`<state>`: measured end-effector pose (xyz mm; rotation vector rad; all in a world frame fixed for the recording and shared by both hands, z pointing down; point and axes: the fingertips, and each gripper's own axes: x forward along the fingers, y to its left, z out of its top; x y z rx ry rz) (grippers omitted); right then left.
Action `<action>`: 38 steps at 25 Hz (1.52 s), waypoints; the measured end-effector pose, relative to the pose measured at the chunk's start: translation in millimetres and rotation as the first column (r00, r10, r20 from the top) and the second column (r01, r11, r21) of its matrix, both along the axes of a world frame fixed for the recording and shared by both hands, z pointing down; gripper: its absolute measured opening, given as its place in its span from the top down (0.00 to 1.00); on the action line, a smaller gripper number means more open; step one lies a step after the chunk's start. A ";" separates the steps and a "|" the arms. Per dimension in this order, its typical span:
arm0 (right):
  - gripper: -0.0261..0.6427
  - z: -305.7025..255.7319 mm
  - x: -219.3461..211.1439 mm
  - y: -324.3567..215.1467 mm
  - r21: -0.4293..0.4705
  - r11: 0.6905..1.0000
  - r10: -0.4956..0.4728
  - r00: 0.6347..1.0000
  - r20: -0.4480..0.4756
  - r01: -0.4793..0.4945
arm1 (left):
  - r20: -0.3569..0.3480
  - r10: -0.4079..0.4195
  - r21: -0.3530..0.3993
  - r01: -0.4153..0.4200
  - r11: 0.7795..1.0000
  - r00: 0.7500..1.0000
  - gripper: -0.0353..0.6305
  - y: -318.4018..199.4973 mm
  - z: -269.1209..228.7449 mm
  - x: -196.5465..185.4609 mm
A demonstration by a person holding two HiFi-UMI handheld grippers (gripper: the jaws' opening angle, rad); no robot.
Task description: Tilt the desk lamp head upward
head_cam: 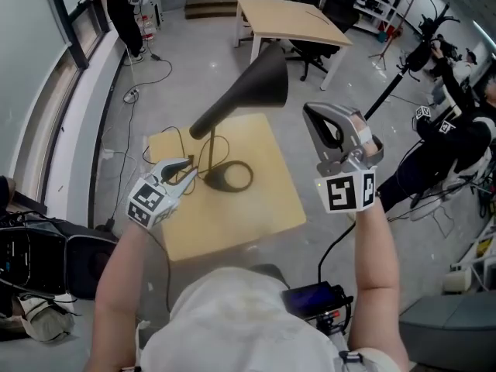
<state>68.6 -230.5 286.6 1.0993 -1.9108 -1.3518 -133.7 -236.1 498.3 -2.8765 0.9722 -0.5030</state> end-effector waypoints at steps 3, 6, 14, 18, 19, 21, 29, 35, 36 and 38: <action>0.94 30.9 -2.6 20.9 -0.096 0.995 0.005 0.998 0.065 0.002 | -0.059 0.010 -0.020 -0.011 1.000 0.998 0.87 26.9 10.5 5.4; 0.94 63.1 -16.5 34.2 -0.189 0.982 0.002 0.994 0.107 0.019 | -0.103 0.014 -0.040 -0.018 0.999 0.995 0.91 45.6 19.4 3.9; 0.94 163.3 -35.5 85.5 -0.517 0.833 -0.034 0.951 0.307 0.197 | -0.176 -0.068 -0.112 0.049 0.993 0.982 0.94 98.1 44.2 11.7; 0.94 213.1 -22.6 121.1 -0.643 0.703 -0.026 0.914 0.405 0.305 | -0.180 -0.087 -0.141 0.061 0.988 0.980 0.94 130.8 59.3 20.8; 0.94 223.4 -13.8 125.1 -0.675 0.665 -0.004 0.906 0.424 0.319 | -0.177 -0.091 -0.149 0.065 0.987 0.980 0.94 135.9 61.7 23.1; 0.94 241.5 3.8 134.6 -0.723 0.598 0.052 0.883 0.467 0.347 | -0.175 -0.117 -0.172 0.086 0.981 0.978 0.94 147.3 69.6 23.8; 0.94 258.2 52.8 162.0 -0.691 0.508 0.187 0.718 0.671 0.513 | -0.203 -0.206 -0.164 0.174 0.971 0.957 0.94 167.3 60.0 62.7; 0.94 277.8 48.9 192.0 -0.674 0.471 0.189 0.681 0.707 0.569 | -0.189 -0.273 -0.193 0.237 0.952 0.943 0.94 195.7 70.0 73.4; 0.94 276.7 48.9 193.6 -0.672 0.466 0.184 0.680 0.710 0.575 | -0.189 -0.290 -0.210 0.250 0.945 0.938 0.94 199.2 73.4 75.3; 0.94 273.1 49.5 196.6 -0.664 0.465 0.174 0.675 0.717 0.586 | -0.189 -0.317 -0.232 0.271 0.934 0.929 0.94 205.7 76.0 79.6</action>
